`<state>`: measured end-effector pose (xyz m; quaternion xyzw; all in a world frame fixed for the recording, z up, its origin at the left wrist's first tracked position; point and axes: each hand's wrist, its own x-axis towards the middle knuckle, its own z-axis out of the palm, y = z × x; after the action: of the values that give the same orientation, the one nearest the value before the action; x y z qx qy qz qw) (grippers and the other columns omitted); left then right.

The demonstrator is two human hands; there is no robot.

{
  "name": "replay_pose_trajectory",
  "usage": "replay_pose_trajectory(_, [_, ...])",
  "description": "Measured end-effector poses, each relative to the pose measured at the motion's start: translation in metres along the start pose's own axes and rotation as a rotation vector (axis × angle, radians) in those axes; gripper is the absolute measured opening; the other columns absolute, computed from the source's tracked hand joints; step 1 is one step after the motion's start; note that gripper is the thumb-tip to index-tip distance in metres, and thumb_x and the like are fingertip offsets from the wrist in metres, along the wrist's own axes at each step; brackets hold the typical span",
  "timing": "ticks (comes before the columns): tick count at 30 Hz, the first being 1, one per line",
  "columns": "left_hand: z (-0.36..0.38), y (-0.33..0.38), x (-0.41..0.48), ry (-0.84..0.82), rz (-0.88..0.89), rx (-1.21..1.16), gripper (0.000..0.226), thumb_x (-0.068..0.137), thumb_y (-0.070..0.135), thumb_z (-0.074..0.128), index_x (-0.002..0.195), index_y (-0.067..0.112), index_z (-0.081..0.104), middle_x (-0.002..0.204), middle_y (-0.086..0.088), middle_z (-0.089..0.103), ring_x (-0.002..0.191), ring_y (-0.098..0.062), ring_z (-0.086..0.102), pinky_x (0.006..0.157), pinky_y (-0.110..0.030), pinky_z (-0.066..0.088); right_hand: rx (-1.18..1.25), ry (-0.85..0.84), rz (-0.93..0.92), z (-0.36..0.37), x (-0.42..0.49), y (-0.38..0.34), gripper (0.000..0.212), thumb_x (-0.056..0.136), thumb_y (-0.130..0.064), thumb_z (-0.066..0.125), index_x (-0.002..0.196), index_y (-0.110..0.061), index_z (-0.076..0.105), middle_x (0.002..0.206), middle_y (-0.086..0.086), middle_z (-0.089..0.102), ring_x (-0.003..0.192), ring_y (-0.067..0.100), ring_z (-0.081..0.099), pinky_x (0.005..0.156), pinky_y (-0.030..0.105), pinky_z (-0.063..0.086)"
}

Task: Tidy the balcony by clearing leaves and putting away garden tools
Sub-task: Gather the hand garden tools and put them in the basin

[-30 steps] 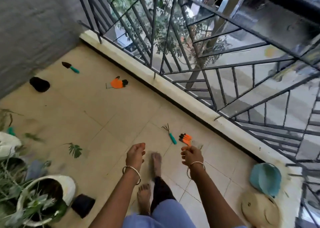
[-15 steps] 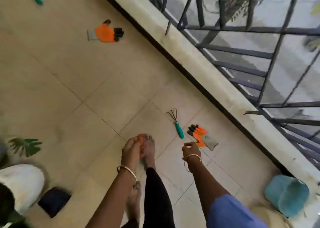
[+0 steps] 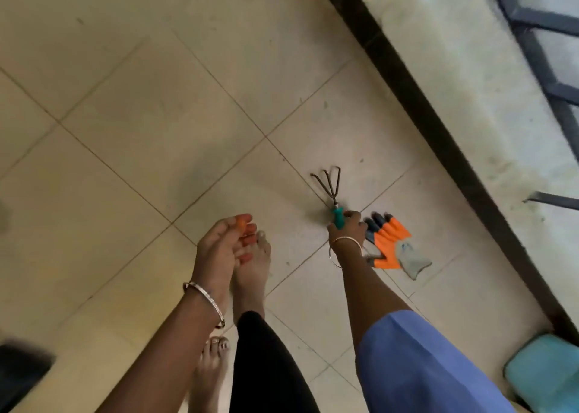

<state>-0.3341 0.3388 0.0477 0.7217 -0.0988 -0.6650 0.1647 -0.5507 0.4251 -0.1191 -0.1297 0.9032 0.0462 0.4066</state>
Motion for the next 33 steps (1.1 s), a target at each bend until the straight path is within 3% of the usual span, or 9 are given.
replay_pose_trajectory(6, [-0.004, 0.007, 0.008, 0.027, -0.032, -0.039, 0.023, 0.097, 0.012, 0.053, 0.115, 0.003, 0.064, 0.101, -0.012, 0.066, 0.09, -0.02, 0.063, 0.077, -0.032, 0.048, -0.118, 0.03, -0.037, 0.008, -0.007, -0.009, 0.032, 0.098, -0.038, 0.051, 0.118, -0.013, 0.045, 0.117, 0.013, 0.057, 0.109, 0.036, 0.055, 0.09, 0.048, 0.041])
replay_pose_trajectory(8, [-0.004, 0.017, -0.003, 0.045, -0.033, -0.054, 0.024, 0.097, 0.014, 0.054, 0.116, 0.003, 0.064, 0.103, -0.013, 0.067, 0.092, -0.021, 0.063, 0.08, -0.034, 0.047, -0.001, 0.0, -0.114, 0.004, -0.031, -0.022, 0.032, 0.1, -0.042, 0.045, 0.114, -0.013, 0.043, 0.103, 0.016, 0.063, 0.093, 0.038, 0.061, 0.082, 0.049, 0.05])
replay_pose_trajectory(10, [-0.004, 0.031, -0.019, 0.053, -0.04, -0.055, 0.024, 0.097, 0.016, 0.054, 0.115, 0.004, 0.065, 0.105, -0.014, 0.067, 0.095, -0.023, 0.063, 0.084, -0.037, 0.046, 0.238, -0.054, -0.092, -0.007, -0.064, -0.043, 0.035, 0.099, -0.046, 0.044, 0.107, -0.012, 0.044, 0.084, 0.016, 0.06, 0.069, 0.032, 0.061, 0.061, 0.044, 0.055])
replay_pose_trajectory(13, [-0.01, 0.054, -0.044, 0.07, -0.057, -0.03, 0.019, 0.096, 0.018, 0.055, 0.108, 0.01, 0.067, 0.108, -0.014, 0.068, 0.099, -0.025, 0.063, 0.089, -0.038, 0.047, 0.565, -0.187, 0.05, -0.044, -0.127, -0.083, 0.034, 0.1, -0.038, 0.047, 0.103, -0.005, 0.052, 0.065, 0.009, 0.048, 0.045, 0.018, 0.042, 0.04, 0.024, 0.038])
replay_pose_trajectory(18, [-0.027, 0.111, -0.089, 0.067, -0.189, 0.076, 0.037, 0.099, 0.036, 0.049, 0.114, 0.007, 0.067, 0.116, -0.009, 0.068, 0.103, -0.019, 0.059, 0.07, -0.026, 0.039, 0.669, -0.437, -0.011, -0.124, -0.246, -0.135, 0.041, 0.102, -0.035, 0.034, 0.107, -0.004, 0.06, 0.062, 0.008, 0.049, 0.04, 0.015, 0.039, 0.04, 0.022, 0.031])
replay_pose_trajectory(25, [-0.06, 0.217, -0.178, -0.097, -0.17, 0.009, 0.046, 0.094, 0.053, 0.049, 0.122, 0.019, 0.065, 0.122, 0.008, 0.063, 0.117, -0.013, 0.051, 0.092, -0.033, 0.029, 0.602, -0.616, -0.102, -0.202, -0.391, -0.219, 0.057, 0.076, -0.05, 0.042, 0.109, -0.004, 0.051, 0.063, 0.006, 0.055, 0.041, 0.014, 0.042, 0.04, 0.021, 0.031])
replay_pose_trajectory(28, [-0.086, 0.262, -0.215, -0.056, -0.137, -0.084, 0.043, 0.092, 0.05, 0.058, 0.12, 0.019, 0.067, 0.121, 0.004, 0.066, 0.115, -0.014, 0.056, 0.091, -0.034, 0.034, 0.499, -0.604, -0.265, -0.227, -0.444, -0.263, 0.034, 0.094, -0.037, 0.045, 0.108, -0.006, 0.049, 0.073, 0.013, 0.059, 0.047, 0.016, 0.048, 0.042, 0.024, 0.035])
replay_pose_trajectory(31, [-0.114, 0.294, -0.239, -0.001, -0.079, -0.233, 0.032, 0.091, 0.043, 0.062, 0.104, 0.016, 0.074, 0.106, -0.005, 0.069, 0.092, -0.021, 0.062, 0.075, -0.033, 0.043, 0.379, -0.599, -0.485, -0.237, -0.483, -0.298, 0.014, 0.1, -0.021, 0.047, 0.103, -0.008, 0.052, 0.085, 0.017, 0.063, 0.056, 0.018, 0.059, 0.044, 0.027, 0.043])
replay_pose_trajectory(33, [-0.134, 0.315, -0.25, 0.018, -0.051, -0.391, 0.027, 0.095, 0.035, 0.056, 0.104, 0.014, 0.071, 0.103, -0.003, 0.072, 0.096, -0.022, 0.063, 0.082, -0.037, 0.047, 0.28, -0.586, -0.633, -0.24, -0.503, -0.324, 0.011, 0.1, -0.017, 0.05, 0.1, -0.008, 0.057, 0.085, 0.01, 0.067, 0.065, 0.016, 0.065, 0.053, 0.026, 0.05])
